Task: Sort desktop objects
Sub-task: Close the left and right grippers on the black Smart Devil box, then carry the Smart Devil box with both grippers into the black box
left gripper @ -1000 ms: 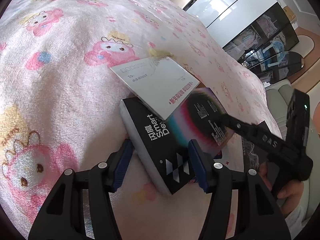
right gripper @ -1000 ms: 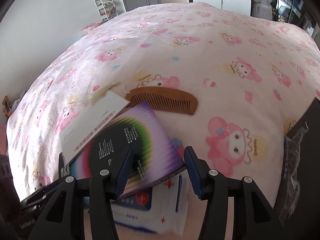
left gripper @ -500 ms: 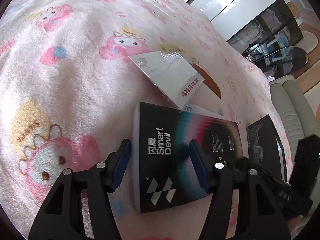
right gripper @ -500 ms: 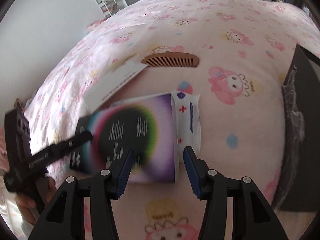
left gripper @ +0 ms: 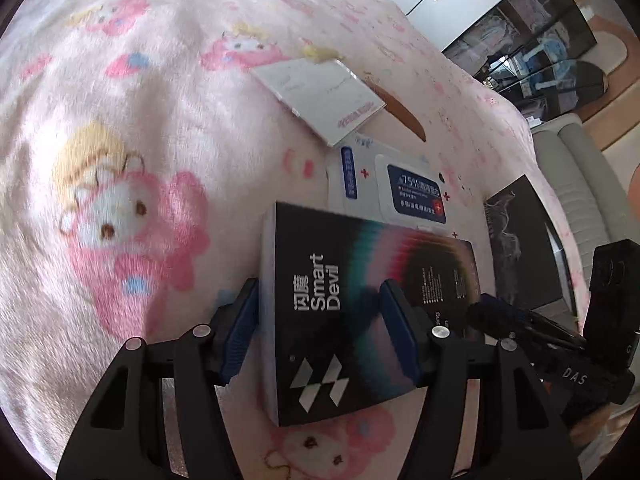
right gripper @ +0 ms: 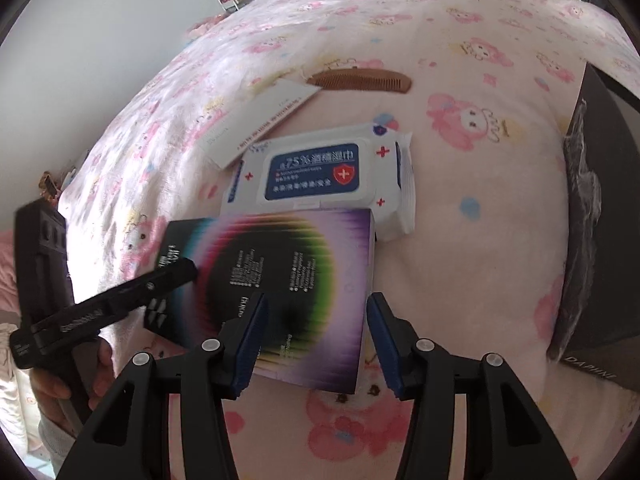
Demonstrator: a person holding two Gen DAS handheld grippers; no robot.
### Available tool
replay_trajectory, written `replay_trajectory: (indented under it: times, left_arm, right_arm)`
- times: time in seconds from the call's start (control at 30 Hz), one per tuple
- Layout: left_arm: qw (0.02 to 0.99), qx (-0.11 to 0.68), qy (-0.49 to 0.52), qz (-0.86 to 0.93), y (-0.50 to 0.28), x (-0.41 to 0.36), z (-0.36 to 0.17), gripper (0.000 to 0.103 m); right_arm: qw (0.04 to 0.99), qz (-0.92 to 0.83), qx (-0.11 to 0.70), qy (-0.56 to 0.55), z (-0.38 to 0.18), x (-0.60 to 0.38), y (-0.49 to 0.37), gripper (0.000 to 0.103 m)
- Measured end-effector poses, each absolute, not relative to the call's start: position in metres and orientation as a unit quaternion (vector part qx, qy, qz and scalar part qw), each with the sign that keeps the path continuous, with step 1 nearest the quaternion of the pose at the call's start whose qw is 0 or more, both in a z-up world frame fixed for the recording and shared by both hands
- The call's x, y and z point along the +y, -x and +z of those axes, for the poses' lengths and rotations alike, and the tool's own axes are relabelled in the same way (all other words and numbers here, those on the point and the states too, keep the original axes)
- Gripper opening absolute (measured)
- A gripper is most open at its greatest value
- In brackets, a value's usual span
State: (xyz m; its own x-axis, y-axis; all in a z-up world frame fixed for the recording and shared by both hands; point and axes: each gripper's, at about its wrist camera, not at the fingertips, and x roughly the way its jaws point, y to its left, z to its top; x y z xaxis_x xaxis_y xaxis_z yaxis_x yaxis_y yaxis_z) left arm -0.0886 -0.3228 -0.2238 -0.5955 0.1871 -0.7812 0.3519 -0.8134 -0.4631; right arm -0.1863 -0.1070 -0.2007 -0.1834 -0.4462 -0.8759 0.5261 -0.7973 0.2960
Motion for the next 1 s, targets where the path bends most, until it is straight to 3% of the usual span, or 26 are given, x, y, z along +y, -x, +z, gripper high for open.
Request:
replay_trajectory:
  times: [0.23, 0.57, 1.0]
  left_arm:
    - [0.051, 0.312, -0.434, -0.844, 0.082, -0.328, -0.223, 0.053]
    - [-0.013, 0.316, -0.398, -0.861, 0.048, -0.296, -0.173, 0.053]
    - [-0.086, 0.218, -0.4, -0.886, 0.065, -0.183, -0.105, 0.053]
  right_arm:
    - [0.304, -0.767, 0.015, -0.564, -0.21, -0.107, 0.192, 0.047]
    - [0.284, -0.815, 0.03, -0.504, -0.135, -0.06, 0.134, 0.04]
    - [0.221, -0.855, -0.048, -0.466, -0.098, 0.056, 0.105, 0.04]
